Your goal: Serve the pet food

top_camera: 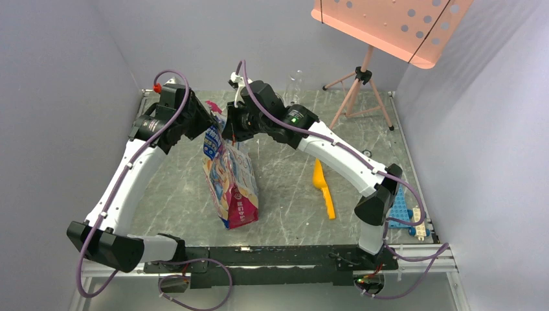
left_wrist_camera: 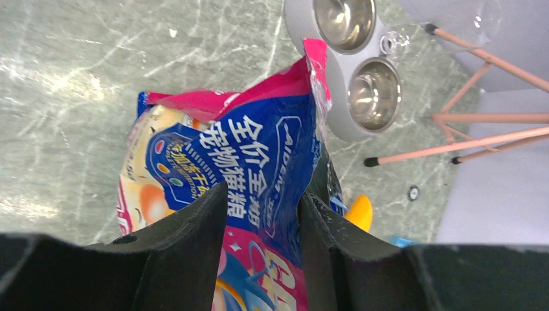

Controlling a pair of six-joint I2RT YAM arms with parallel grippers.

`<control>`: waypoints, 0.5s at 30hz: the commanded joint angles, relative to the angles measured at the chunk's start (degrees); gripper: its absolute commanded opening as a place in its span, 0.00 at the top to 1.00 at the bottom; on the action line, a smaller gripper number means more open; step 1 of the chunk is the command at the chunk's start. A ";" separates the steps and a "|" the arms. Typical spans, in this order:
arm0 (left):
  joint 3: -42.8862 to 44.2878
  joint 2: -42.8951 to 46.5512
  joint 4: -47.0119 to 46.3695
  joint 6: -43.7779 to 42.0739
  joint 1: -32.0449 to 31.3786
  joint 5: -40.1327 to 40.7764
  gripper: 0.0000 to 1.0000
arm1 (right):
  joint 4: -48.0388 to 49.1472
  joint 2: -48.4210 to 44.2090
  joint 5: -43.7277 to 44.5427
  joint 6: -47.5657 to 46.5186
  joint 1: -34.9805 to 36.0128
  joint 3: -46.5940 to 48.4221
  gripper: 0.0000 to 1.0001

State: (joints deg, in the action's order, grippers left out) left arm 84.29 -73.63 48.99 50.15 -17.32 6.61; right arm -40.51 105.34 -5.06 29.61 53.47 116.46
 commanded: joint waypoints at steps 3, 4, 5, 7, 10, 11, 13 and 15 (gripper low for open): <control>4.20 -2.95 1.30 -5.35 0.21 7.56 0.52 | 0.83 1.93 3.39 -0.35 0.30 2.64 1.00; 4.55 -3.58 1.40 -5.56 0.25 7.61 0.52 | 0.79 1.97 3.47 -0.34 0.31 2.75 1.00; 4.71 -4.03 1.37 -5.63 0.27 7.55 0.52 | 0.79 2.10 3.52 -0.34 0.32 2.84 1.00; 4.70 -4.49 0.12 -6.70 0.34 6.25 0.55 | 0.68 2.36 4.06 -0.22 0.41 2.93 1.00; 5.67 -4.45 0.86 -7.79 0.36 2.61 0.72 | -1.14 3.51 7.58 0.31 0.36 4.65 1.00; 5.47 -3.85 1.19 -7.61 0.36 1.51 0.75 | -2.22 4.35 8.91 0.05 0.32 6.11 0.95; 2.87 -1.63 -0.20 -6.76 0.36 -1.00 0.81 | -4.29 6.63 10.73 -0.53 0.33 9.72 0.83; -1.30 1.21 -3.60 -5.32 0.36 -4.30 0.88 | -5.45 9.20 11.32 -0.96 0.31 13.43 0.82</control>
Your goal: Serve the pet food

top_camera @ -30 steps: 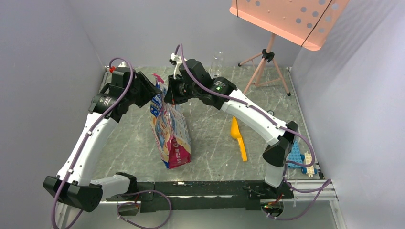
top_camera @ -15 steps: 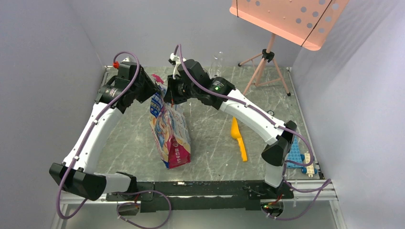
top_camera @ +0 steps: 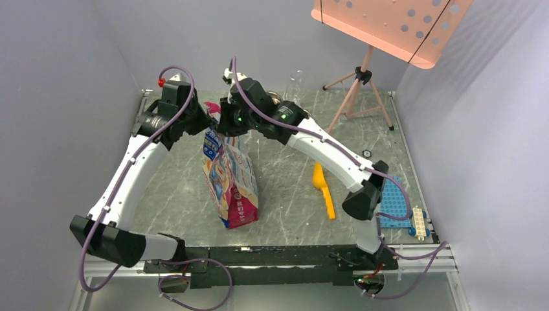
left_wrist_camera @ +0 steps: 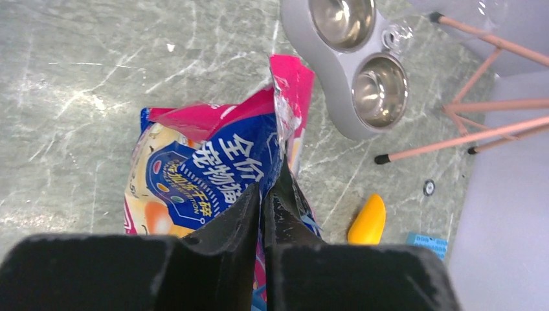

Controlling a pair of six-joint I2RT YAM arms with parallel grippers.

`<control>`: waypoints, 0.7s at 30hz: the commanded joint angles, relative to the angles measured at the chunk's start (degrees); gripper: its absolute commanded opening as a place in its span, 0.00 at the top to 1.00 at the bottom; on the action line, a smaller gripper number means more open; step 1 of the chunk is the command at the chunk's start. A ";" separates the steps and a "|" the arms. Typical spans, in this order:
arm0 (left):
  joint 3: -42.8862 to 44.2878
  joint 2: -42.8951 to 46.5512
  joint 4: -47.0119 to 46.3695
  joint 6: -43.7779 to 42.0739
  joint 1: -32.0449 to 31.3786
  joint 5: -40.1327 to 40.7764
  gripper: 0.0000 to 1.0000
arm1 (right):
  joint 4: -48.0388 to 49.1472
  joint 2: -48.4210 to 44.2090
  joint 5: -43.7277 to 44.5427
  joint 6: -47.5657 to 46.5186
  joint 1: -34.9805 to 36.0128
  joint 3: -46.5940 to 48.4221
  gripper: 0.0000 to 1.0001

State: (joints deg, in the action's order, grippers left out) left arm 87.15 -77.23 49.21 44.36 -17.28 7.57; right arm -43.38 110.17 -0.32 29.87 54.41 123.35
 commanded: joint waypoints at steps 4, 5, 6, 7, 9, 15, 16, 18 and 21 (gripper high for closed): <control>-6.86 7.78 -5.80 2.77 0.32 -7.04 1.00 | -4.62 7.62 9.80 -1.83 -0.64 10.31 0.79; -6.68 7.94 -5.27 2.71 0.32 -7.05 1.00 | -4.79 8.14 10.65 -2.27 -0.63 10.69 0.78; -6.46 8.06 -4.35 2.67 0.33 -6.94 1.00 | -4.65 8.54 10.90 -2.80 -0.62 10.86 0.78; -6.33 8.14 -3.68 2.66 0.32 -6.66 1.00 | -4.32 8.95 10.82 -3.36 -0.60 11.06 0.78; -6.65 8.57 -4.27 2.50 0.32 -6.99 1.00 | -3.51 9.58 10.14 -4.22 -0.60 11.19 0.78; -5.41 7.55 -4.60 2.51 0.32 -9.35 1.00 | -0.78 9.98 5.59 -5.83 -0.28 10.17 0.73; -4.97 7.46 -4.35 1.95 0.32 -9.15 1.00 | 0.19 9.49 4.83 -6.22 -0.22 9.10 0.73; -4.25 7.45 -3.71 1.13 0.32 -8.32 1.00 | 0.58 9.10 4.28 -6.67 -0.27 8.24 1.00; -2.16 6.48 2.35 2.52 0.32 -3.59 1.00 | -7.66 9.65 16.71 -6.77 0.77 14.26 1.00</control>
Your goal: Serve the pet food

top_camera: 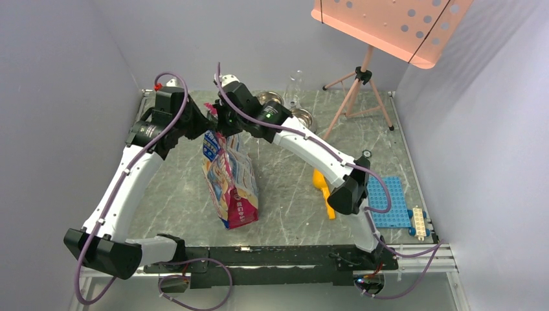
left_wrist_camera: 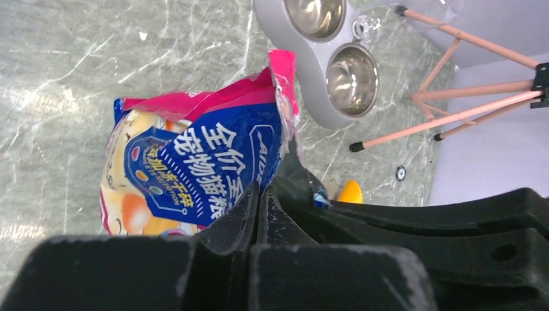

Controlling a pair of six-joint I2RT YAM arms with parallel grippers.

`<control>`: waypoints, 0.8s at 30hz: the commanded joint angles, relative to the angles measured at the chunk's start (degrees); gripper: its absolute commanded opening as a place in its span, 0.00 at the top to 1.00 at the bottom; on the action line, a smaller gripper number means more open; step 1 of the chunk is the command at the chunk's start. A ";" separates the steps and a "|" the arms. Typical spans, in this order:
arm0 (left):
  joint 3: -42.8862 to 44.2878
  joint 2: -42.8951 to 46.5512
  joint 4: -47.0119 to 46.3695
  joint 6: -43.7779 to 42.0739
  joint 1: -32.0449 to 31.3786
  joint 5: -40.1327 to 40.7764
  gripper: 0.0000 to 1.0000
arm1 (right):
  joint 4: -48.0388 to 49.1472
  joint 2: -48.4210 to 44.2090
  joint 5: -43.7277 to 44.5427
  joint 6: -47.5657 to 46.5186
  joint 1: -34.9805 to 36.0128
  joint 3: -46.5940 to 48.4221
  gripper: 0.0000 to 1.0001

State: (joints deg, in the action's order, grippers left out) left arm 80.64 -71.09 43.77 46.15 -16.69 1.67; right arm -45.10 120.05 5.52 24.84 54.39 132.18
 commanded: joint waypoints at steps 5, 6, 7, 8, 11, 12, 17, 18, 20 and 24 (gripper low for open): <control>9.96 -2.39 23.28 5.11 0.22 13.52 1.00 | -10.60 -6.07 31.54 -3.23 0.89 2.80 1.00; 9.63 -1.03 22.41 3.72 0.44 13.55 1.00 | -9.88 -7.52 32.66 -3.94 0.30 0.97 1.00; 8.91 0.22 20.82 2.48 0.71 12.98 1.00 | -9.08 -8.49 32.23 -4.89 0.15 -0.29 1.00; 7.92 1.62 19.13 1.38 1.16 11.50 1.00 | -8.07 -9.07 30.21 -5.99 0.17 -0.79 1.00; 3.96 5.08 11.59 -0.68 2.36 1.97 1.00 | -6.48 -8.63 17.27 -8.20 1.08 1.40 1.00; 2.71 5.62 9.05 -0.60 2.46 -1.59 0.97 | -6.65 -8.19 15.03 -8.35 1.76 2.82 1.00; -3.20 6.87 2.77 6.53 2.41 -13.49 0.73 | -6.02 -8.78 11.15 -8.93 4.32 4.93 1.00; -4.61 7.17 1.91 7.63 2.16 -14.06 0.66 | -5.51 -9.44 10.63 -8.58 4.41 4.40 1.00; -6.36 7.81 2.90 9.05 1.33 -13.33 0.58 | -4.39 -10.70 9.72 -7.80 4.37 3.19 1.00; -6.36 9.19 8.50 8.83 -3.47 -7.31 0.49 | -3.80 -11.94 8.74 -7.09 4.40 1.04 1.00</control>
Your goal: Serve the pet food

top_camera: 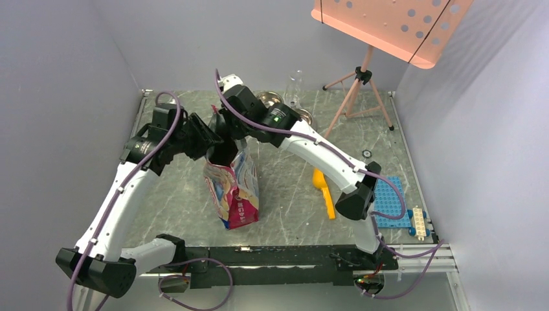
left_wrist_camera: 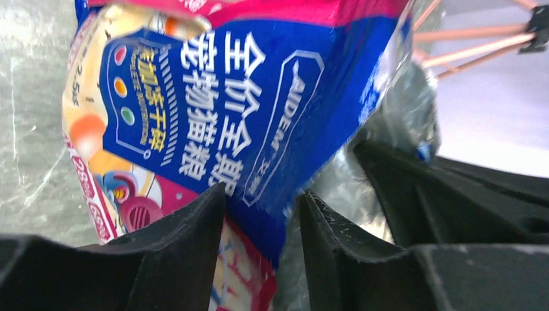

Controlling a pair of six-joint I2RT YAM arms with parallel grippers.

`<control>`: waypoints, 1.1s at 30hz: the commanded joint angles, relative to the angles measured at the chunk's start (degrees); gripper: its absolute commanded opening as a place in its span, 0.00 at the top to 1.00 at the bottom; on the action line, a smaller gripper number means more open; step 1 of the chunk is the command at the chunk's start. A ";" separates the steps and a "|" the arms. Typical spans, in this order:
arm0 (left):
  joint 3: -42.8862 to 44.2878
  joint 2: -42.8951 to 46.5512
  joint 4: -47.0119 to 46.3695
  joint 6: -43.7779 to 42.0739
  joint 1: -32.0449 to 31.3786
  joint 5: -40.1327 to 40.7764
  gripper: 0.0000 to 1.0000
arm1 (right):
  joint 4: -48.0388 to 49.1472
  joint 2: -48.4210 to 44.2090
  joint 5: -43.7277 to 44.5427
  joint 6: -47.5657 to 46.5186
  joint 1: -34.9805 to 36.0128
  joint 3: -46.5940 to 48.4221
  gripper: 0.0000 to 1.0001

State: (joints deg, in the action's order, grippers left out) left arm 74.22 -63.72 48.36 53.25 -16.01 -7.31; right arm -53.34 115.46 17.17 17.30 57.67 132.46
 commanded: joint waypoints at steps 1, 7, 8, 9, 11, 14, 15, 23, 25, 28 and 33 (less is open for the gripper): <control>0.24 2.31 4.59 1.54 -5.07 3.30 0.48 | 4.21 -7.42 -2.82 0.45 1.11 0.63 1.00; 4.91 3.81 14.62 -4.03 -8.92 17.10 0.69 | 3.71 -9.81 0.02 0.34 1.13 -1.23 1.00; 6.61 3.93 15.56 -6.24 -8.70 21.13 0.75 | 4.26 -10.56 0.38 0.19 1.14 -2.31 1.00; 8.52 3.91 16.02 -8.24 -8.32 22.70 0.79 | 4.87 -11.22 0.55 0.07 1.08 -3.40 1.00; 12.09 2.60 16.49 -11.54 -6.65 24.91 0.82 | 6.48 -11.89 0.35 0.02 1.06 -5.30 1.00; 17.16 -0.38 18.74 -12.56 -2.86 26.24 1.00 | 8.02 -10.11 -1.38 0.51 0.84 -3.63 1.00; 19.13 -1.48 20.56 -11.55 -1.81 28.11 1.00 | 7.75 -8.68 -2.24 1.04 0.65 -1.31 1.00; 34.15 -6.65 27.83 -8.93 2.87 40.12 1.00 | 12.81 -1.55 -14.42 11.06 -2.47 9.57 1.00; 33.16 -5.80 24.30 -12.30 3.86 37.99 1.00 | 14.81 -1.57 -15.61 12.26 -2.51 8.92 1.00; 28.38 -3.82 20.09 -15.03 4.23 29.71 0.87 | 14.60 -1.61 -15.15 12.22 -2.47 8.62 1.00; 17.55 1.59 16.48 -15.38 4.32 25.39 0.34 | 15.43 -4.28 -14.34 11.31 -2.47 3.01 1.00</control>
State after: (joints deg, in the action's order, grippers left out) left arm 97.21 -66.70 70.74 39.83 -12.10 20.18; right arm -49.74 118.39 3.14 27.03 55.57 135.76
